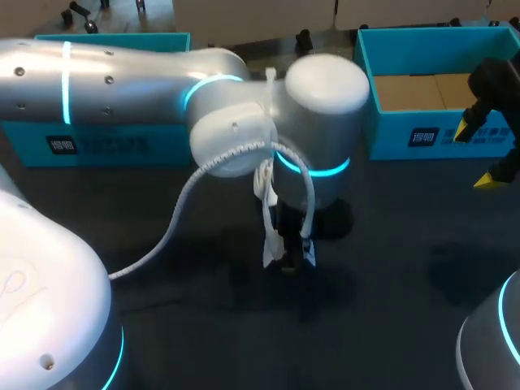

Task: Take the shoe out of the shoebox, open the shoe tongue, remove and reinsert the insole, then place the shoe into the shoebox

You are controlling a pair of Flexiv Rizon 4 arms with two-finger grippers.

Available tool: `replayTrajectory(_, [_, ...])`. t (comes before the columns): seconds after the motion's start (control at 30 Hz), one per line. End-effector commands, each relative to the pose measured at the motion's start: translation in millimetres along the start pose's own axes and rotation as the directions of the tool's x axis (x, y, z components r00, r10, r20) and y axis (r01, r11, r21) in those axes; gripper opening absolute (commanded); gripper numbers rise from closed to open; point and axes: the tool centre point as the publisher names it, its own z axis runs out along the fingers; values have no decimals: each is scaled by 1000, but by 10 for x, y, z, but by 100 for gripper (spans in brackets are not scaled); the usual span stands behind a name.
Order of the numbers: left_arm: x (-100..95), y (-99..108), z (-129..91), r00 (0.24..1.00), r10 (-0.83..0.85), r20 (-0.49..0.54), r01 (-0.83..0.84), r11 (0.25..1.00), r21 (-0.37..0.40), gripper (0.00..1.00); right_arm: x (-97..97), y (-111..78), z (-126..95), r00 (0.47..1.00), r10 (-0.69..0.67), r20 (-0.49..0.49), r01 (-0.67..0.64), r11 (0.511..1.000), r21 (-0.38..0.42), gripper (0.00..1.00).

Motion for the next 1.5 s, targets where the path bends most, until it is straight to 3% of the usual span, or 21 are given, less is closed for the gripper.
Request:
replayTrajectory(0.03, [-61,160,-347,1000,-8,8,8,1000,18,0,-14,0,6,1000,1,-2,-1,1000,2,100])
replayTrajectory(0.63, [-277,328,-978,998,40,53,-39,999,-19,0,-14,0,6,1000,1,-2,-1,1000,2,100])
replayTrajectory(1.37, [-325,323,-1011,997,46,64,-44,999,-32,0,-14,0,6,1000,1,-2,-1,1000,2,100])
replayTrajectory(1.5, [-437,397,-1059,996,67,67,-65,997,-37,0,-14,0,6,1000,1,-2,-1,1000,2,100])
